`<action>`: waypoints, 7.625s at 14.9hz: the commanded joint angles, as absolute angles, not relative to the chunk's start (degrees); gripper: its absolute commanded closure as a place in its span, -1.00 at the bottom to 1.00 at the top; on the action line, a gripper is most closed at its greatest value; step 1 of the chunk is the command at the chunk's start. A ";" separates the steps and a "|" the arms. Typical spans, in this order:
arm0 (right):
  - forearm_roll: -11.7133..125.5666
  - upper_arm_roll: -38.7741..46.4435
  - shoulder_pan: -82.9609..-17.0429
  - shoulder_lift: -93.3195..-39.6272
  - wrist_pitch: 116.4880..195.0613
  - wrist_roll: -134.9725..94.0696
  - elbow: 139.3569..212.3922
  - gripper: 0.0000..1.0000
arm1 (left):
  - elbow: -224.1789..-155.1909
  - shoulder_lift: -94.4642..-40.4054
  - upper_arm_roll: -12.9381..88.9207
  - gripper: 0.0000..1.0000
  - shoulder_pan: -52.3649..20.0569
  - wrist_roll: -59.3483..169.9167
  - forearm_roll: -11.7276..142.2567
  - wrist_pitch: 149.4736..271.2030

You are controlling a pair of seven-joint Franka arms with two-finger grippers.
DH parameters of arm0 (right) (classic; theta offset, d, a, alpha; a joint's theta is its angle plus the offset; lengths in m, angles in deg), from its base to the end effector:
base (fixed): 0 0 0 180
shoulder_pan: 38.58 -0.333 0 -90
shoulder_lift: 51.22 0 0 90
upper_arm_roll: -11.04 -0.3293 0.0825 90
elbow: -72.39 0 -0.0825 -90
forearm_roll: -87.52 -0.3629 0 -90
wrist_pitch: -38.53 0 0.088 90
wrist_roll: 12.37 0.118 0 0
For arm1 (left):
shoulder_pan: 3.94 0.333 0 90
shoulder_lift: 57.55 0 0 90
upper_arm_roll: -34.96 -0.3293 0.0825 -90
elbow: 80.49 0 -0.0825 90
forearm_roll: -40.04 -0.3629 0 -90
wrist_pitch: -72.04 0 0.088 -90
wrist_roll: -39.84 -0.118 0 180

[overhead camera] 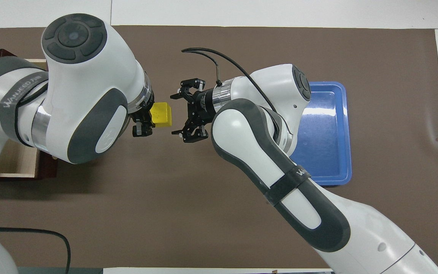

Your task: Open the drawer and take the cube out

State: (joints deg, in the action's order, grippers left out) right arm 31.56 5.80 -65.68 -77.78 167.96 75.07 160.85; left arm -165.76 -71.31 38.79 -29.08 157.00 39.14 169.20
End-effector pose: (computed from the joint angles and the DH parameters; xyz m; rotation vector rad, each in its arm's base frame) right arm 0.5867 0.3931 0.4359 -1.7234 1.6656 0.8066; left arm 0.5399 -0.2920 0.5372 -2.2348 -2.1641 0.0151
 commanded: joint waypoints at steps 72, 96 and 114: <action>26.43 6.29 -36.02 -62.82 159.37 31.85 204.31 1.00 | -193.34 -60.36 37.78 -1.00 1.34 118.59 15.87 191.31; 45.89 7.26 -35.95 -55.44 145.69 48.82 187.55 -1.00 | -177.61 -54.74 38.12 -1.00 -3.50 53.99 40.92 160.20; 91.44 6.12 -32.43 -49.55 123.08 -16.38 167.57 -1.00 | -177.60 -54.65 38.66 -1.00 -5.61 43.09 40.92 158.88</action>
